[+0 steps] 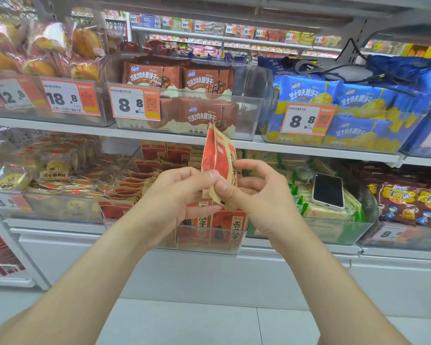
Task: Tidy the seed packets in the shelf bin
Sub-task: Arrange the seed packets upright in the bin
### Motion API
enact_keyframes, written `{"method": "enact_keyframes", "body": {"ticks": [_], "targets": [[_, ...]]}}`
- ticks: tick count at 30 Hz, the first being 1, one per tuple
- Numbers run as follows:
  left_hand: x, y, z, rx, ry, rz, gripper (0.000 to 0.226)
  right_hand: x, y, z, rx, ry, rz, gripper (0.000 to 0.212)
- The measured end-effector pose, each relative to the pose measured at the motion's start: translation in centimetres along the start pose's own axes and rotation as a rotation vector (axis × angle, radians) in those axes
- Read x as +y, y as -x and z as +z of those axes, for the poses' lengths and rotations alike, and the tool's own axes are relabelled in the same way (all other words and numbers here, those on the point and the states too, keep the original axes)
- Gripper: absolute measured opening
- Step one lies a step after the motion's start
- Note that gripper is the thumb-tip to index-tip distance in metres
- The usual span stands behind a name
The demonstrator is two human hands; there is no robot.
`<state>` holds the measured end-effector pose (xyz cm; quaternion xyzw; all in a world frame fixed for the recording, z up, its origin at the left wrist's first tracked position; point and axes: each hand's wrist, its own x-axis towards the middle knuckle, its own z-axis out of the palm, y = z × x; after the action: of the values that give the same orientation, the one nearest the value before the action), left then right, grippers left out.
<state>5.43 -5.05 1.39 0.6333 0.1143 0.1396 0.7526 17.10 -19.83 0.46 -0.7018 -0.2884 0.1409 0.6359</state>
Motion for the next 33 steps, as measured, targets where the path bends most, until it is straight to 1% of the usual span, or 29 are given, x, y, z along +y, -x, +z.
{"method": "enact_keyframes", "body": {"ticks": [1,3,5,7,9,11,13,17,20,25,28,31,33], "targets": [[0.0,0.0,0.0,0.031,-0.024,-0.002,0.042,-0.1,0.0,0.0,0.026,0.015,-0.044,0.057],[-0.1,0.0,-0.1,0.101,-0.054,-0.014,0.038,-0.1,0.0,0.0,0.098,0.015,-0.079,0.052],[-0.2,-0.1,-0.3,0.166,-0.065,-0.024,0.028,-0.1,-0.1,0.0,0.122,-0.128,-0.004,0.056],[-0.4,-0.5,-0.8,0.202,-0.094,-0.023,0.027,0.0,-0.3,-0.2,0.095,-0.332,0.099,0.06],[-0.7,-0.7,-1.2,0.223,-0.115,-0.024,0.025,0.1,-0.5,-0.3,0.073,-0.407,0.142,0.052],[-0.9,-0.9,-1.5,0.243,-0.113,-0.018,0.023,0.2,-0.5,-0.3,0.046,-0.313,0.129,0.043],[-1.1,-1.1,-1.7,0.259,-0.131,-0.004,0.022,0.2,-0.4,-0.3,0.025,-0.181,0.106,0.039],[-1.3,-1.2,-1.9,0.248,-0.214,0.057,0.019,0.3,-0.3,-0.3,0.028,-0.155,0.084,0.033],[-1.3,-1.2,-2.0,0.221,-0.26,0.095,0.017,0.2,-0.3,-0.4,0.027,-0.206,0.075,0.033],[-0.7,-0.7,-2.2,0.19,-0.253,0.143,0.021,0.2,-0.4,-0.4,-0.001,-0.252,0.097,0.035],[-0.5,-0.5,-2.3,0.175,-0.243,0.14,0.023,0.3,-0.5,-0.6,-0.084,-0.185,0.097,0.037],[-0.5,-0.5,-2.2,0.161,-0.25,0.089,0.021,0.3,-0.4,-0.8,-0.16,-0.044,0.086,0.039],[-0.6,-0.5,-1.9,0.18,-0.258,0.046,0.029,0.4,-0.3,-0.9,-0.186,0.001,0.104,0.046]]}}
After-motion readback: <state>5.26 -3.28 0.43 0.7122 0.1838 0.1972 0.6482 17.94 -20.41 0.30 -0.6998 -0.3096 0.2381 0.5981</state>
